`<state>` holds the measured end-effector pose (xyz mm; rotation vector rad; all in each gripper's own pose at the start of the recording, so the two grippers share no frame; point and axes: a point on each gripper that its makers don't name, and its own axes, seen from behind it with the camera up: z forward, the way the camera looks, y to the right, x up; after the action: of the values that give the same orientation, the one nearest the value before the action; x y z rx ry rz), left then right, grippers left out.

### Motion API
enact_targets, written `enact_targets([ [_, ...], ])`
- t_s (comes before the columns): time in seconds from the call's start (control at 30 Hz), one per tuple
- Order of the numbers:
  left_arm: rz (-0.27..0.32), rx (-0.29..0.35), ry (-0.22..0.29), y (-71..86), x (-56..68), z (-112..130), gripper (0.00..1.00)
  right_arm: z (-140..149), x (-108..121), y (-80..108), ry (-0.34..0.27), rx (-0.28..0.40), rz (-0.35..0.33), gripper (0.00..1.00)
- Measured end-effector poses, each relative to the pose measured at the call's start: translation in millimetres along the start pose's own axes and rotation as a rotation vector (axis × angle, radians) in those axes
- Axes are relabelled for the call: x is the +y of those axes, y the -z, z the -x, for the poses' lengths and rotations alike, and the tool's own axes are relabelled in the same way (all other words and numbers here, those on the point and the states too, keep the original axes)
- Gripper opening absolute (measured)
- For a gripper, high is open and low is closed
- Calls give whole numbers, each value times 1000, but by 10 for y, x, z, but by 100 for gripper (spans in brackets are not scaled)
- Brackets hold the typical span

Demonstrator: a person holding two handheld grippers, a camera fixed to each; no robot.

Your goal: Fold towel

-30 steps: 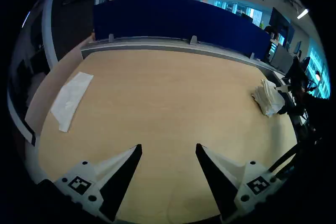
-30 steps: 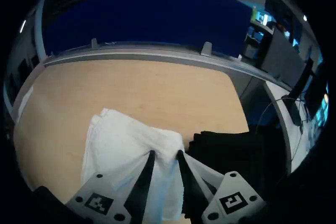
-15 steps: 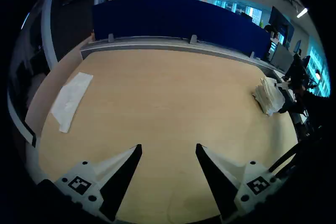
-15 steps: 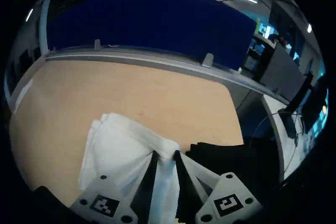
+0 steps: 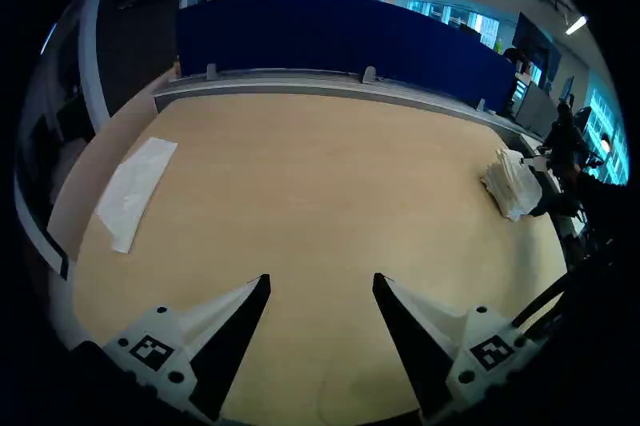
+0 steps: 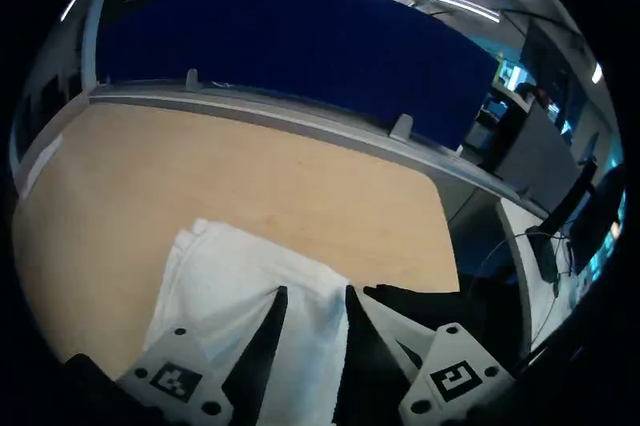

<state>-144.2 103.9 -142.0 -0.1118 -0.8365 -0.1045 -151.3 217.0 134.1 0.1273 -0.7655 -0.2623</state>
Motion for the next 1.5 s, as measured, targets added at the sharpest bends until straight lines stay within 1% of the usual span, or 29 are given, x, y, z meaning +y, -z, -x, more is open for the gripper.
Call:
enact_targets([
  [0.1,4,1,-1,-1,0,-10,95,-31,-22,15,-7,6,-3,62],
  [0.17,5,2,-3,4,-2,-16,95,-43,-56,22,-12,7,-9,69],
  [0.2,6,2,-3,7,-4,-17,95,-53,-85,30,-17,9,-16,76],
  [0.27,6,2,-1,11,-9,-16,95,-79,-155,52,-29,14,-36,96],
  [0.3,7,3,0,14,-12,-15,95,-95,-186,65,-35,19,-43,100],
  [0.4,8,3,4,24,-23,-10,95,-132,-250,93,-49,34,-46,100],
  [0.67,8,6,5,59,-77,-8,95,-64,-412,89,-57,29,-57,100],
  [0.97,-3,4,-1,109,-160,40,95,135,-475,-92,-87,-8,-60,100],
  [1.1,-7,6,5,149,-200,58,95,171,-476,-125,-77,-19,-57,100],
  [1.2,-8,7,10,167,-227,69,95,102,-484,-70,-71,-6,-55,100],
  [1.37,-5,11,10,188,-239,73,95,-74,-498,145,-85,52,-48,100],
  [1.5,5,16,12,181,-216,67,95,-61,-524,285,-86,65,-45,100],
])
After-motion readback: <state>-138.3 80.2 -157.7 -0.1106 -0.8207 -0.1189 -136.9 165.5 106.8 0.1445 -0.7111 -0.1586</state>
